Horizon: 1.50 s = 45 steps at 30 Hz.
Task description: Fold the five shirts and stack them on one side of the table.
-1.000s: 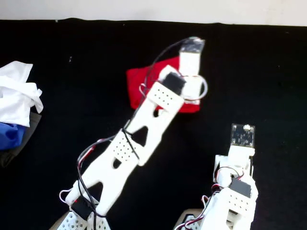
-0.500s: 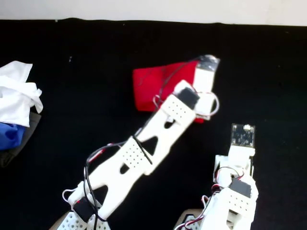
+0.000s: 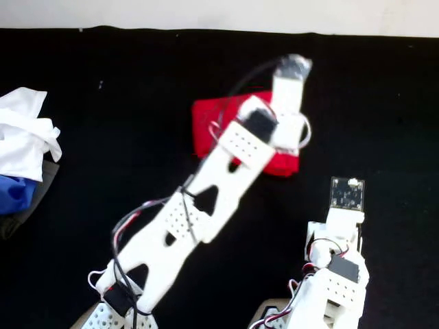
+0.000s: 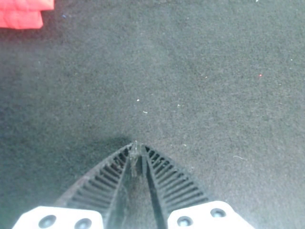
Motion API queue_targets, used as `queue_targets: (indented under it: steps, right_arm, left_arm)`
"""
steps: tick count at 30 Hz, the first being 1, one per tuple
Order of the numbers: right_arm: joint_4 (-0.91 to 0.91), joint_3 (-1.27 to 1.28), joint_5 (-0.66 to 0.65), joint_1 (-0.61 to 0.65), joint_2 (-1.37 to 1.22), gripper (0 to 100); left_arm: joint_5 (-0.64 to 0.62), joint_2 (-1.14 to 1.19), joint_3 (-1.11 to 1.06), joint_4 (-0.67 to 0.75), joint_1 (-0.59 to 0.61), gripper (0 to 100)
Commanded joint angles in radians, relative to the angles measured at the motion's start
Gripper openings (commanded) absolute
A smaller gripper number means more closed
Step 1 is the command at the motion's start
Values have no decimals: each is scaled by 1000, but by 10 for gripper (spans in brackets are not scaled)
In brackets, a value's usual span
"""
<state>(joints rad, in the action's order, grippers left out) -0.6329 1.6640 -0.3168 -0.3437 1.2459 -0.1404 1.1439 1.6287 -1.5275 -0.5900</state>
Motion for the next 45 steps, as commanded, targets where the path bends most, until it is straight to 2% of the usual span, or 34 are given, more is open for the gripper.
queue_targets:
  steps: [1, 6, 11, 18, 25, 30, 40, 45]
  right_arm:
    - [24, 70, 0, 15, 15, 5]
    - [24, 70, 0, 15, 15, 5]
    - [24, 70, 0, 15, 15, 5]
    - [24, 70, 0, 15, 15, 5]
    - [24, 68, 0, 15, 15, 5]
    - [24, 68, 0, 15, 15, 5]
    - [19, 56, 0, 13, 8, 5]
    - [-213, -216, 78, 33, 7, 9]
  left_arm:
    - [-3, -159, 33, -81, 79, 10]
    - [-3, -139, 27, -232, 205, 10]
    - [-3, -67, 27, -249, 305, 10]
    - [23, -53, 2, -247, 337, 10]
    - [31, 113, 35, -242, 306, 10]
    - [32, 168, 36, -242, 367, 10]
    - [31, -38, 35, -247, 378, 10]
    - [31, -176, 31, -249, 420, 10]
